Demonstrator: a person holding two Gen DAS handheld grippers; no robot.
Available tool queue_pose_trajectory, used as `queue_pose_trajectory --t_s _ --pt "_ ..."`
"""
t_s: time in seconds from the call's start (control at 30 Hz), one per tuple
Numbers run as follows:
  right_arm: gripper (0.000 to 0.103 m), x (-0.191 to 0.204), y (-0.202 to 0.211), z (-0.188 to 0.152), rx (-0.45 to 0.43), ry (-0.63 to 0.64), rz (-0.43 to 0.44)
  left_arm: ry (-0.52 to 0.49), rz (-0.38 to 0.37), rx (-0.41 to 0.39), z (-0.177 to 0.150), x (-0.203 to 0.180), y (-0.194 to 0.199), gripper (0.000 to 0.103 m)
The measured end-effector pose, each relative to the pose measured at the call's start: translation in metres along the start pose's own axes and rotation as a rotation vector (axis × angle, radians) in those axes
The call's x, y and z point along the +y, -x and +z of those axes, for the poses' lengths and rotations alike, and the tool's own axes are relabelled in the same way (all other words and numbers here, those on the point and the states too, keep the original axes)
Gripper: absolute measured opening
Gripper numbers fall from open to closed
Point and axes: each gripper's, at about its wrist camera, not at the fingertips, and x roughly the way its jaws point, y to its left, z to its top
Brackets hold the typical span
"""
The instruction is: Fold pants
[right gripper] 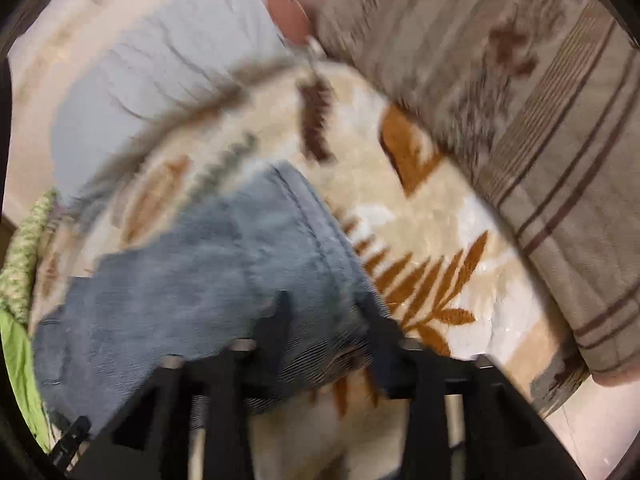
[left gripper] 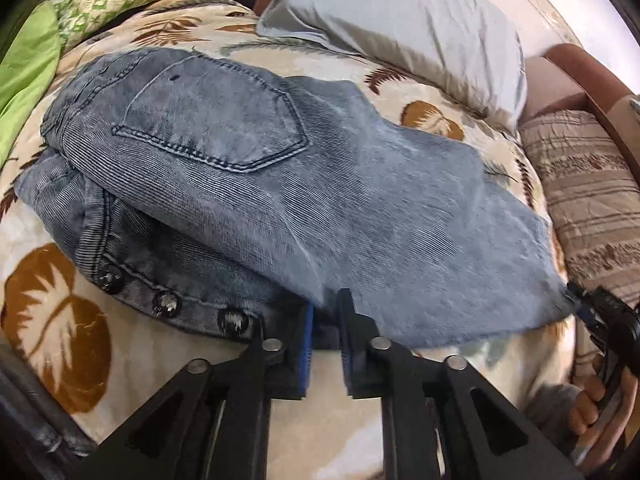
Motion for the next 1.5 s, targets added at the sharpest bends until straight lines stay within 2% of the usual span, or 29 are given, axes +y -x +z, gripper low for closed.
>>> queue_pose_trajectory --t_s 0.03,0.07,0.1,0.13,0.17,0.2,0.27,0.3,0.4,0.47,0.53,0.67,0.73,0.77,0.87,0.93,0.97,1.0,1.1,1.17,1.33,1.4,1.47,1.5 --pt "0.066 0.007 0.025 -0.008 -0.095 0.021 0.011 -0.007 0.000 -0.010 0.000 0.000 0.010 0.018" --pt "0.076 0.014 0.041 -0.014 -0.144 0.055 0.019 -0.009 0.000 -0.023 0.001 0.001 0.019 0.028" --pt "0.078 0.029 0.061 -0.022 -0.193 0.111 0.055 -0.002 -0.015 -0.047 0.003 0.005 0.035 0.043" --pt "0.078 0.039 0.070 -0.025 -0.211 0.143 0.088 0.012 -0.036 -0.072 0.005 0.013 0.052 0.051" --pt "0.078 0.058 0.083 -0.033 -0.228 0.206 0.156 0.027 -0.045 -0.092 0.007 0.021 0.065 0.061" --pt "0.078 0.073 0.090 -0.037 -0.231 0.247 0.198 0.059 -0.053 -0.118 0.011 0.036 0.082 0.065" --pt "0.079 0.113 0.095 -0.050 -0.202 0.353 0.325 0.114 -0.045 -0.135 0.020 0.058 0.098 0.066" --pt "0.079 0.134 0.092 -0.058 -0.168 0.409 0.384 0.142 -0.025 -0.133 0.028 0.073 0.104 0.066" --pt "0.079 0.186 0.073 -0.081 -0.059 0.506 0.466 0.217 0.026 -0.110 0.052 0.114 0.107 0.065" --pt "0.079 0.224 0.059 -0.099 0.019 0.575 0.532 0.251 0.033 -0.091 0.066 0.132 0.101 0.064" --pt "0.079 0.255 0.052 -0.113 0.053 0.652 0.551 0.301 0.026 -0.074 0.083 0.153 0.093 0.064" --pt "0.077 0.318 0.032 -0.142 0.110 0.788 0.561 0.379 -0.001 -0.059 0.095 0.179 0.074 0.064" --pt "0.071 0.346 0.019 -0.156 0.161 0.843 0.566 0.407 -0.017 -0.066 0.097 0.185 0.061 0.064" --pt "0.066 0.356 0.011 -0.160 0.177 0.865 0.563 0.413 -0.011 -0.061 0.100 0.188 0.055 0.064" --pt "0.064 0.381 0.002 -0.180 0.177 0.926 0.534 0.452 -0.028 -0.012 0.102 0.197 0.034 0.064" --pt "0.036 0.388 -0.005 -0.189 0.169 0.952 0.474 0.478 -0.029 0.032 0.103 0.203 0.020 0.062" --pt "0.018 0.390 -0.009 -0.192 0.182 0.946 0.455 0.484 -0.032 0.044 0.104 0.204 0.015 0.060" --pt "0.011 0.388 -0.009 -0.190 0.191 0.926 0.453 0.484 -0.028 0.046 0.106 0.204 0.011 0.059" --pt "0.001 0.380 0.001 -0.182 0.180 0.874 0.484 0.453 -0.013 0.039 0.111 0.197 0.009 0.050" --pt "0.001 0.376 0.008 -0.177 0.182 0.852 0.503 0.450 0.005 0.039 0.113 0.196 0.008 0.048" --pt "0.001 0.368 0.015 -0.174 0.193 0.828 0.525 0.498 -0.010 0.018 0.112 0.202 0.012 0.046" --pt "0.001 0.368 0.007 -0.176 0.215 0.834 0.515 0.498 -0.004 0.000 0.111 0.201 0.015 0.025" --pt "0.001 0.363 0.004 -0.174 0.229 0.805 0.535 0.479 -0.018 -0.035 0.110 0.196 0.023 0.019" --pt "0.001 0.360 0.009 -0.170 0.222 0.782 0.561 0.458 -0.022 -0.079 0.109 0.191 0.033 0.018"
